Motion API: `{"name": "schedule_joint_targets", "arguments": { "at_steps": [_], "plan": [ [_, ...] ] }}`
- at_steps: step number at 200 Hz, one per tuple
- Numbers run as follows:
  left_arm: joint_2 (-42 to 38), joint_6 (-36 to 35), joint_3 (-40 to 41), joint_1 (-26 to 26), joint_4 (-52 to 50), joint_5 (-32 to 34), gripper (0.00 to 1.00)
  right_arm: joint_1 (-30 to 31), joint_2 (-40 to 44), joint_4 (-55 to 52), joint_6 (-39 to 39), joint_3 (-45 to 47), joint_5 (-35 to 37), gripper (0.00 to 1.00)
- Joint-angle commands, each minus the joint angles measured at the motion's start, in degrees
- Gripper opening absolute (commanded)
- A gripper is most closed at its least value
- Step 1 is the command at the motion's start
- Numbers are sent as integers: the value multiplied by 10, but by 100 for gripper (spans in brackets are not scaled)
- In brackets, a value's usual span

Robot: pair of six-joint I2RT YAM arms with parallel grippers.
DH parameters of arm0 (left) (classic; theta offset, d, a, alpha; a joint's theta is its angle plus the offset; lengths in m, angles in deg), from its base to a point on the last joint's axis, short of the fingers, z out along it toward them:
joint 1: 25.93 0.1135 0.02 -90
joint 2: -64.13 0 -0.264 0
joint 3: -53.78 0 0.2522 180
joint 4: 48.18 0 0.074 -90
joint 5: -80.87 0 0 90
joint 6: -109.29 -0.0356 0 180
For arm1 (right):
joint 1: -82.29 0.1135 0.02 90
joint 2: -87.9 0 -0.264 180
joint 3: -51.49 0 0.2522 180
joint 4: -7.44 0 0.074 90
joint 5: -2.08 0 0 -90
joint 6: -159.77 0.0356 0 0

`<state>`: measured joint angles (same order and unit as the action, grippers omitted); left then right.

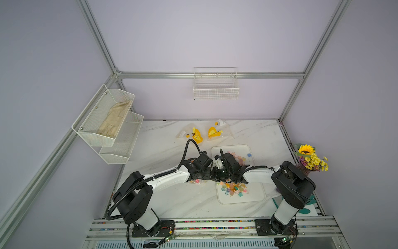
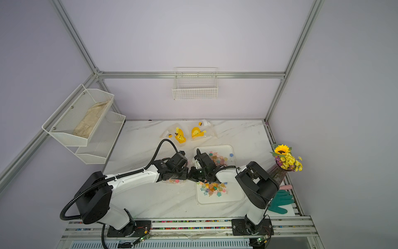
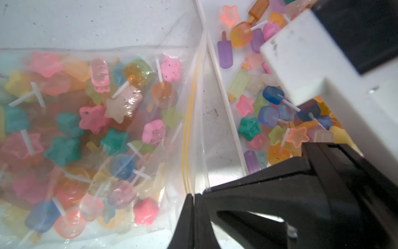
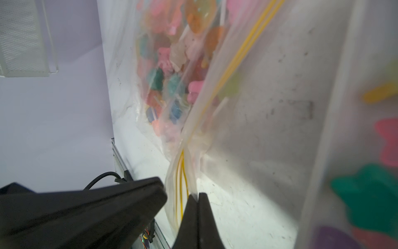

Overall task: Pour candies out of the ziploc bag
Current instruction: Open the ziploc bag at the center of the board.

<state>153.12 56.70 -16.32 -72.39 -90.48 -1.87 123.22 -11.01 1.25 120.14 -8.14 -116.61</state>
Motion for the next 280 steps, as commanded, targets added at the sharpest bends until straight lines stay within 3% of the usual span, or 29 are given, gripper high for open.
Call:
{"name": "schedule_joint_targets", "arguments": {
  "at_steps": [1,75,102,121,280],
  "plan": [
    [-22,0,22,4,2,9,0,3,3,-36,5,-11,37,0],
    [-22,0,18,5,-3,9,0,3,25,-18,-5,-3,37,0],
    [-22,5,17,5,14,-4,26,3,32,13,-10,3,22,0],
    [-16,9,21,5,27,-15,32,3,37,14,-12,4,22,0],
    [33,21,19,5,41,-28,25,3,40,10,-12,4,26,0]
  ]
}}
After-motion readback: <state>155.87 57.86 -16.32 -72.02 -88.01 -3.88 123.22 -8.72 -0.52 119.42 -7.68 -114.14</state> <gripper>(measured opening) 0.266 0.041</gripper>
